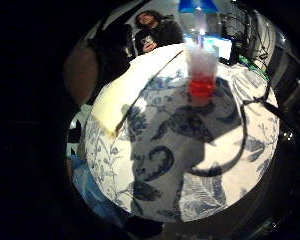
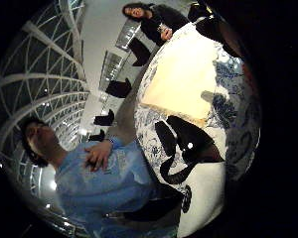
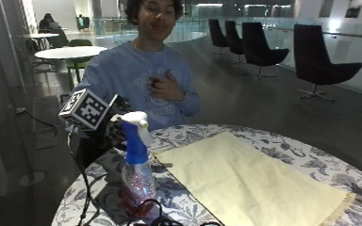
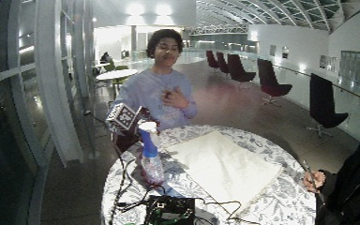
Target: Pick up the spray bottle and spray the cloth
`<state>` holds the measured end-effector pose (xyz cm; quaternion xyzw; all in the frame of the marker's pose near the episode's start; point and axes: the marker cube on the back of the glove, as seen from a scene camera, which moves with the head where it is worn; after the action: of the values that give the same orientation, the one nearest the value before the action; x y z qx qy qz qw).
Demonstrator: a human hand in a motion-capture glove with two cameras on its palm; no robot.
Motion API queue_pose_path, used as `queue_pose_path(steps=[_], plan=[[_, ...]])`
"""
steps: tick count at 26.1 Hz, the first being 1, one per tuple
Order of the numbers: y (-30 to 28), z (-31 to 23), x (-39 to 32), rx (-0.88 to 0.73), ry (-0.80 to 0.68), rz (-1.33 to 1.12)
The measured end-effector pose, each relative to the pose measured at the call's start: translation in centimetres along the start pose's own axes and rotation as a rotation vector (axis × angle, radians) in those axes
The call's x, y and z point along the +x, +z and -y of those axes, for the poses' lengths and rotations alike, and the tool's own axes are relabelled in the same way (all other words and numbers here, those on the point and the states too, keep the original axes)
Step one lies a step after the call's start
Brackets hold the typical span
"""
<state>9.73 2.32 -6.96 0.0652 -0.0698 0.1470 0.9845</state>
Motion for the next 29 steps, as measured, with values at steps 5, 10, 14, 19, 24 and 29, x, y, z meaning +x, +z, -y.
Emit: queue_pose_path(steps=[5, 10, 14, 19, 24, 29], plan=[[-2.2, 0.7, 2.2, 0.102, 0.128, 0.061], [-3.2, 2.3, 5.0, 0.152, 0.218, 0.12], [-3.4, 4.3, 6.9, 0.275, 0.257, 0.135], [-3.8, 6.7, 8.5, 0.274, 0.353, 0.192], [-2.6, 9.5, 9.5, 0.273, 0.347, 0.221], [-1.4, 11.8, 10.0, 0.292, 0.325, 0.254]])
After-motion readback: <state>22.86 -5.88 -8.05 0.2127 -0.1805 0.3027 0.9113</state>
